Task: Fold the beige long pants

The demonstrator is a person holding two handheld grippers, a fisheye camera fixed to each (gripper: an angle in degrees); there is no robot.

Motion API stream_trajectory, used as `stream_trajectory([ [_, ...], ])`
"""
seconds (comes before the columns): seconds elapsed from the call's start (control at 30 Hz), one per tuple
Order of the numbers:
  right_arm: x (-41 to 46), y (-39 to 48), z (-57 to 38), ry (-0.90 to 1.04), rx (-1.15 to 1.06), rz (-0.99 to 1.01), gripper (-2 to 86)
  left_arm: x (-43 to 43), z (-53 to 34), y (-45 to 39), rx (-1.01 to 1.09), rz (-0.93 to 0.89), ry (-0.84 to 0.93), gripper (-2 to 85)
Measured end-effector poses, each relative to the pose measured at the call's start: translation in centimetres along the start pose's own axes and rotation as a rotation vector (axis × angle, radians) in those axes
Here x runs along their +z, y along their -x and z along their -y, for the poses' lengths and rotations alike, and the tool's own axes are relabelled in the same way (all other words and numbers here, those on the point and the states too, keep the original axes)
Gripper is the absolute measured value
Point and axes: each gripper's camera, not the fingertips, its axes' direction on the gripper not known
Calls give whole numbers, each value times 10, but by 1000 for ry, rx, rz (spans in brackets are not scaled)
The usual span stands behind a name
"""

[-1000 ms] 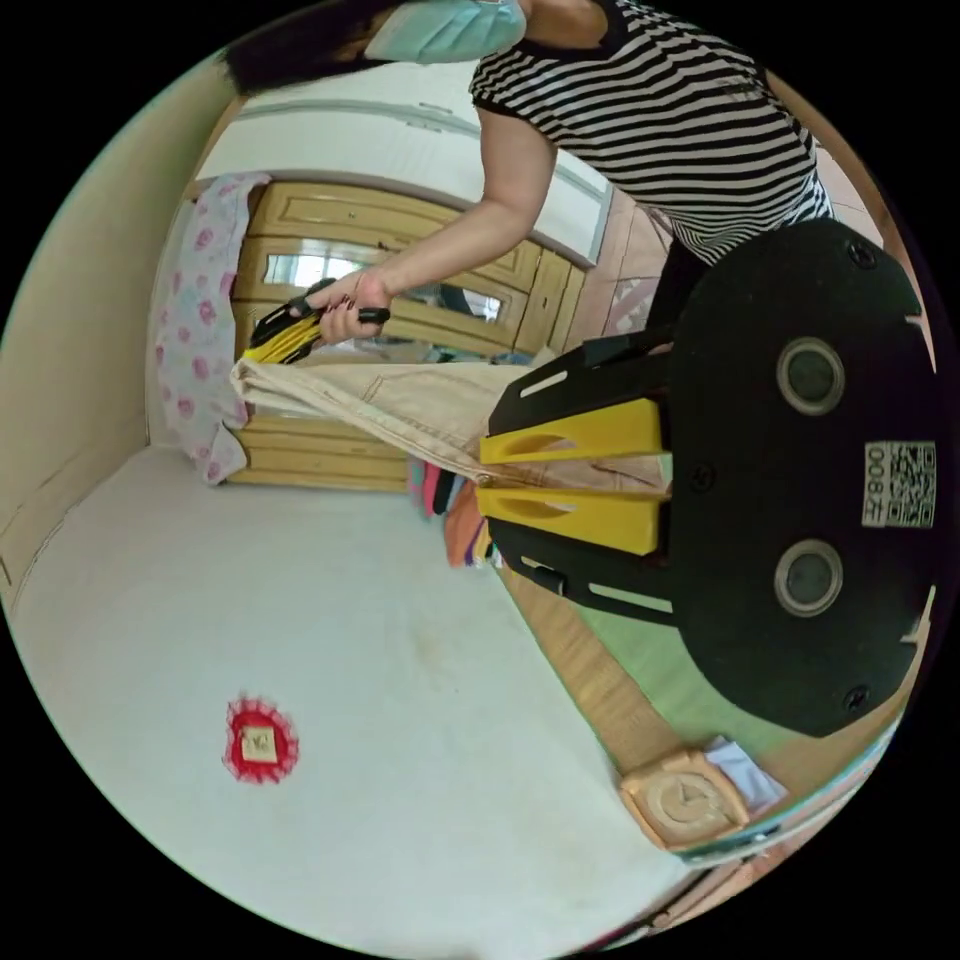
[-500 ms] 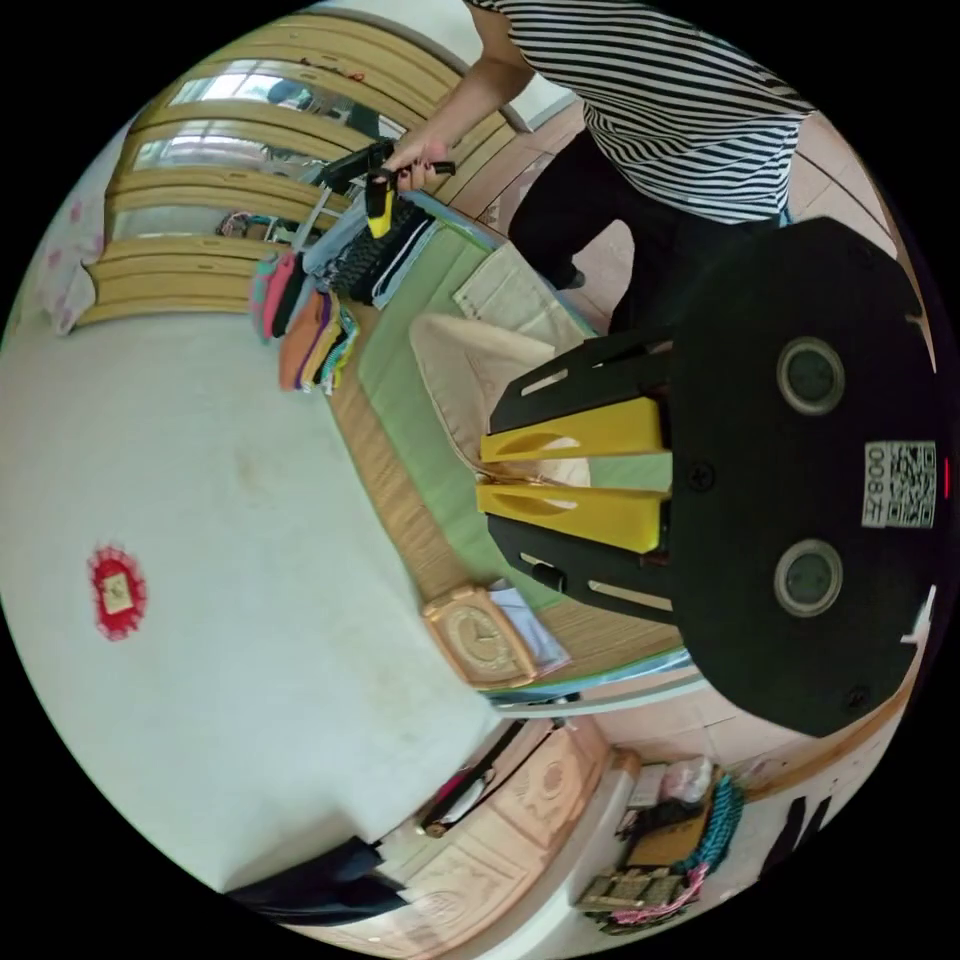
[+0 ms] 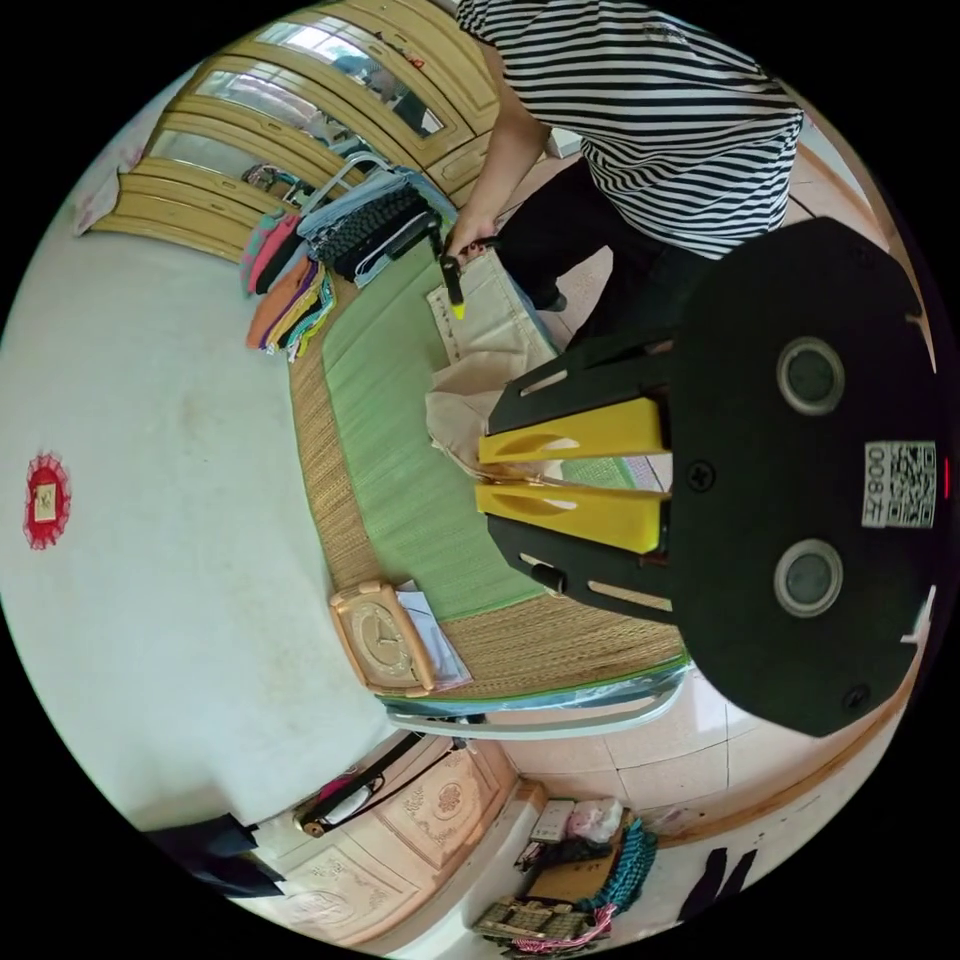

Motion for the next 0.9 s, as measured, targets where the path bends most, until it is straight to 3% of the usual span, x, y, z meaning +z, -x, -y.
stream_trajectory([
  [0.2, 67, 6, 62, 122, 26, -58, 98, 15, 5, 18, 4, -12, 45, 13],
  [0.4, 102, -2, 64, 160, 116, 29, 21, 35, 23, 45, -12, -11, 68, 17],
  [0.57, -3, 61, -20, -53, -63, 108, 7, 47, 31, 74, -43, 78, 86, 20],
  [0.67, -50, 80, -102, -106, -49, 63, 5, 59, 28, 94, -106, 18, 71, 19],
  [0.8, -51, 76, -176, -69, 7, 31, 4, 86, 27, 109, -159, -85, 85, 19],
  [0.9, -20, 74, -188, 26, 7, -139, 4, 120, 35, 110, -155, -89, 156, 20],
])
